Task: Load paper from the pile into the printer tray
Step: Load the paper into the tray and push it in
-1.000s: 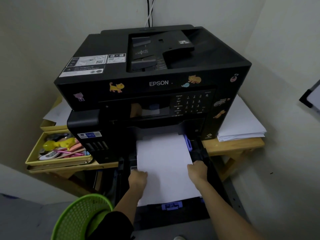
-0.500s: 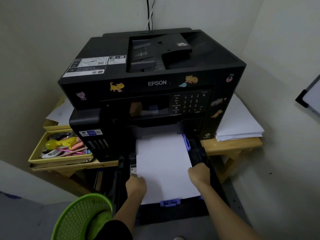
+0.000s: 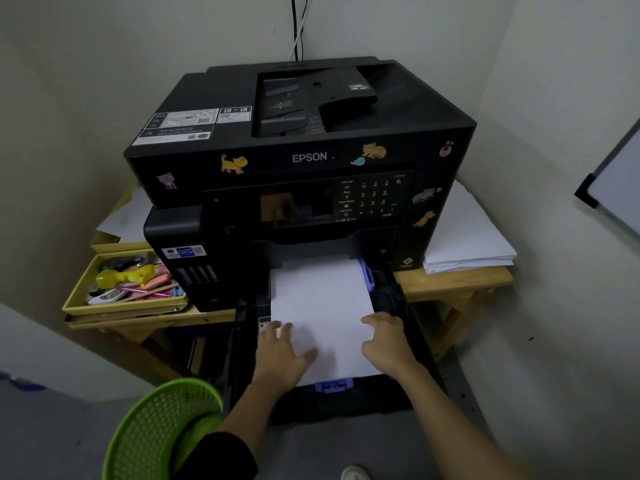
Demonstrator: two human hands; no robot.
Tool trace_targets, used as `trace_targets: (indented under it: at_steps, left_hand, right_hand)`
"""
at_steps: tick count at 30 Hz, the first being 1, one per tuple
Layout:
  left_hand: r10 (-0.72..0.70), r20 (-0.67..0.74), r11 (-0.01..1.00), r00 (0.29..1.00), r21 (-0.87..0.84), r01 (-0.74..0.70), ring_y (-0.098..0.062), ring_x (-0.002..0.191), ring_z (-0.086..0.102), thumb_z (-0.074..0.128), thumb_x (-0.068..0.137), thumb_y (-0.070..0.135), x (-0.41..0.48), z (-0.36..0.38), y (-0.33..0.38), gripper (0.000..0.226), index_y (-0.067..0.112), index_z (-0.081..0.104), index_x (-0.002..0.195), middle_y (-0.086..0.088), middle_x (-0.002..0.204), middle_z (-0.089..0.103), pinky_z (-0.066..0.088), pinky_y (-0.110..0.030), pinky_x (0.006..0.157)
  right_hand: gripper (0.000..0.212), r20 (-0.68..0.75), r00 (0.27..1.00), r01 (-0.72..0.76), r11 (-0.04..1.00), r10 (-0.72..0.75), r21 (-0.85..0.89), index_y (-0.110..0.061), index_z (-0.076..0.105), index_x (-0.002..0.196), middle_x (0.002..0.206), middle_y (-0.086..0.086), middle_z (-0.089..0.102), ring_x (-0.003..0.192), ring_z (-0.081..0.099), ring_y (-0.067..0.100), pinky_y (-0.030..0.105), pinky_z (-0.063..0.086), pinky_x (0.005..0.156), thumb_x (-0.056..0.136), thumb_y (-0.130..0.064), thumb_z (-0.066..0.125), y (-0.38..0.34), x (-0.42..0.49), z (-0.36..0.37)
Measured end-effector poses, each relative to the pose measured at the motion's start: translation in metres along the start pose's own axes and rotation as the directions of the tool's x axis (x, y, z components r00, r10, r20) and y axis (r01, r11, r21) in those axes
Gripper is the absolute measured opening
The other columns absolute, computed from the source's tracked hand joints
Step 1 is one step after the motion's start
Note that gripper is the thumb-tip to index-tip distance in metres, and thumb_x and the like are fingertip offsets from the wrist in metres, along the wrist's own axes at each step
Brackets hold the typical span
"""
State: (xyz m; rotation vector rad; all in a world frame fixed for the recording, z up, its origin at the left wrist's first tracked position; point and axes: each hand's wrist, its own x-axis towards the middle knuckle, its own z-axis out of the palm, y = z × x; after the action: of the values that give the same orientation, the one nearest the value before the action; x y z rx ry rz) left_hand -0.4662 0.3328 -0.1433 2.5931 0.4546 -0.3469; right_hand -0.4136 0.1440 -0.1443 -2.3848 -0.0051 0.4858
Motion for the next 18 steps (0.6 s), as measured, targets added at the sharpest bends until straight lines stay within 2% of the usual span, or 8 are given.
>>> trace_targets:
  at_steps: [2,4,6,9,11,14,18]
  left_hand:
    - [0.138,0.248,0.987,0.959,-0.120,-0.111,-0.024,0.149,-0.001,0.068,0.075,0.057,-0.010,0.000,0.001,0.100,0.021,0.016,0.153,0.002,0.161,-0.003,0.011,-0.040,0.122]
    - [0.149,0.466,0.988,0.872,-0.104,-0.113,-0.021,0.149,-0.016,0.073,0.068,0.058,-0.018,0.002,0.000,0.117,0.022,0.001,0.154,0.003,0.160,-0.019,0.003,-0.042,0.122]
    - [0.139,0.552,0.980,0.822,0.041,-0.193,-0.021,0.146,-0.025,0.075,0.064,0.059,-0.025,0.004,0.001,0.131,0.019,-0.014,0.152,0.000,0.156,-0.030,-0.003,-0.042,0.122]
    - [0.172,0.512,0.877,0.841,0.309,-0.368,-0.025,0.145,-0.026,0.076,0.065,0.057,-0.030,0.015,0.000,0.138,0.010,-0.023,0.149,-0.006,0.155,-0.031,-0.008,-0.040,0.121]
    - [0.205,0.443,0.822,0.873,0.406,-0.399,-0.026,0.147,-0.020,0.072,0.075,0.044,-0.034,0.025,0.000,0.124,0.005,-0.019,0.149,-0.011,0.157,-0.026,-0.005,-0.038,0.123]
    - [0.196,0.442,0.819,0.875,0.417,-0.394,-0.028,0.148,-0.016,0.059,0.086,0.022,-0.038,0.029,0.004,0.101,0.002,-0.017,0.150,-0.015,0.158,-0.023,-0.002,-0.036,0.123]
    - [0.157,0.517,0.822,0.841,0.404,-0.402,-0.030,0.148,-0.016,0.059,0.086,0.015,-0.034,0.023,0.008,0.099,0.000,-0.016,0.149,-0.018,0.156,-0.025,0.003,-0.037,0.123]
  right_hand:
    - [0.074,0.234,0.969,0.089,0.995,-0.076,-0.046,-0.018,0.032,0.148,0.157,0.002,0.018,0.146,0.012,0.020,0.033,0.019,0.118,0.079,-0.003,0.055,-0.004,-0.013,-0.004]
    - [0.091,0.441,0.896,0.142,0.975,-0.052,-0.173,-0.025,0.014,0.153,0.161,-0.003,-0.005,0.148,-0.008,0.019,0.037,0.010,0.120,0.077,-0.011,0.062,-0.004,-0.024,-0.002]
    - [0.110,0.516,0.857,0.197,0.923,0.002,-0.331,-0.028,-0.003,0.153,0.159,-0.003,-0.021,0.146,-0.021,0.020,0.045,0.001,0.121,0.072,-0.022,0.072,0.001,-0.030,0.006]
    - [0.136,0.494,0.869,0.275,0.802,0.028,-0.530,-0.023,-0.019,0.150,0.155,0.003,-0.033,0.143,-0.030,0.025,0.053,-0.007,0.119,0.063,-0.031,0.085,0.005,-0.039,0.022]
    - [0.128,0.414,0.910,0.282,0.748,-0.010,-0.601,-0.018,-0.018,0.150,0.156,0.007,-0.029,0.144,-0.027,0.026,0.054,-0.006,0.119,0.069,-0.021,0.081,0.005,-0.045,0.031]
    - [0.106,0.387,0.922,0.296,0.701,-0.032,-0.648,-0.014,-0.015,0.151,0.158,0.011,-0.023,0.146,-0.022,0.026,0.055,-0.006,0.118,0.082,-0.007,0.065,0.000,-0.048,0.037]
    - [0.098,0.444,0.895,0.313,0.669,0.029,-0.674,-0.013,-0.017,0.150,0.157,0.012,-0.027,0.146,-0.021,0.031,0.058,-0.004,0.117,0.086,-0.004,0.056,-0.004,-0.044,0.034]
